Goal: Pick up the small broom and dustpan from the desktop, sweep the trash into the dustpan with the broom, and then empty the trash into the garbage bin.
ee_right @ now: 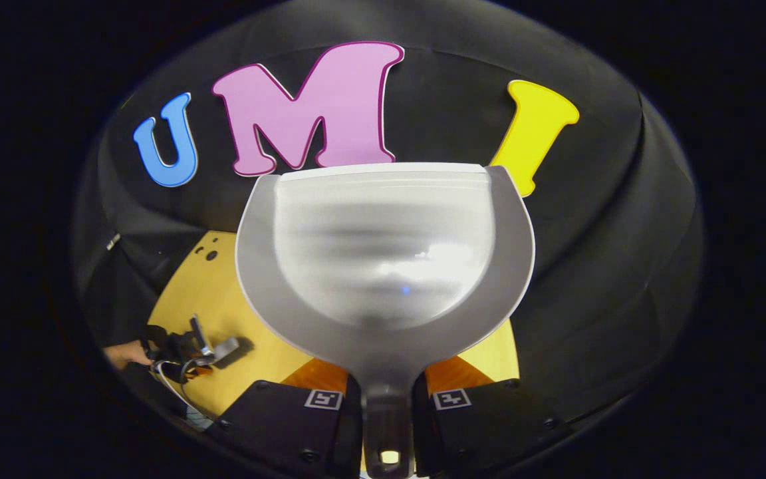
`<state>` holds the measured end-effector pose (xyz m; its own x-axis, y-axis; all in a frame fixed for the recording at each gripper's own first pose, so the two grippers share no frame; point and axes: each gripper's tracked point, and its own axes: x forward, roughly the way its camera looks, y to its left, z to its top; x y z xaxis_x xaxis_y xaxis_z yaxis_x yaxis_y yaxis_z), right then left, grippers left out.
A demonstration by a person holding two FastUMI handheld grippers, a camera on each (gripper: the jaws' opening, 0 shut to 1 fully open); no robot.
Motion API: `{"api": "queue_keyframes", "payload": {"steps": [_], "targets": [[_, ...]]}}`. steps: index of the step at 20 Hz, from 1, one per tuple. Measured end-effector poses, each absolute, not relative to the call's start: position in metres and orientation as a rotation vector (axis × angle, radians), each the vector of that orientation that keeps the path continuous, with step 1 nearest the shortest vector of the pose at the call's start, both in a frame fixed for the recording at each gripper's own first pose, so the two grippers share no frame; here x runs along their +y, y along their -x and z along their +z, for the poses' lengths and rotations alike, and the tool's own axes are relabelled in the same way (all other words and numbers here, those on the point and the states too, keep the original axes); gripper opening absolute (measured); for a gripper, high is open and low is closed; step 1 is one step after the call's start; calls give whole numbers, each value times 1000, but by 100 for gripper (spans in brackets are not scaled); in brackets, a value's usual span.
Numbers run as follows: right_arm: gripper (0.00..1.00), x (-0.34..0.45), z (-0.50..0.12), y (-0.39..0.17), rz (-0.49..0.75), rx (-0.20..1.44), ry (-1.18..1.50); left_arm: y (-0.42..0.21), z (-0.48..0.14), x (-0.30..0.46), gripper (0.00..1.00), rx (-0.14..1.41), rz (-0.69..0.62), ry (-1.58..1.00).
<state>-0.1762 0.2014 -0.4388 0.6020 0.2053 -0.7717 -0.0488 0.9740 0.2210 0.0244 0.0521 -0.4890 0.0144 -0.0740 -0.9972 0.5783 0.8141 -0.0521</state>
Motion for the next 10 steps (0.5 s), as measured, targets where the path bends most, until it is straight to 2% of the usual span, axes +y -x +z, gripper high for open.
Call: {"api": "queue_keyframes", "payload": {"steps": [5,10], "targets": [[34,235,-419,242,272,961,-197,-24,-489,52,24,1481,-528,-426],[34,290,-449,330,379,1088,-198,-25,-489,51,24,1481,-528,-423]]}}
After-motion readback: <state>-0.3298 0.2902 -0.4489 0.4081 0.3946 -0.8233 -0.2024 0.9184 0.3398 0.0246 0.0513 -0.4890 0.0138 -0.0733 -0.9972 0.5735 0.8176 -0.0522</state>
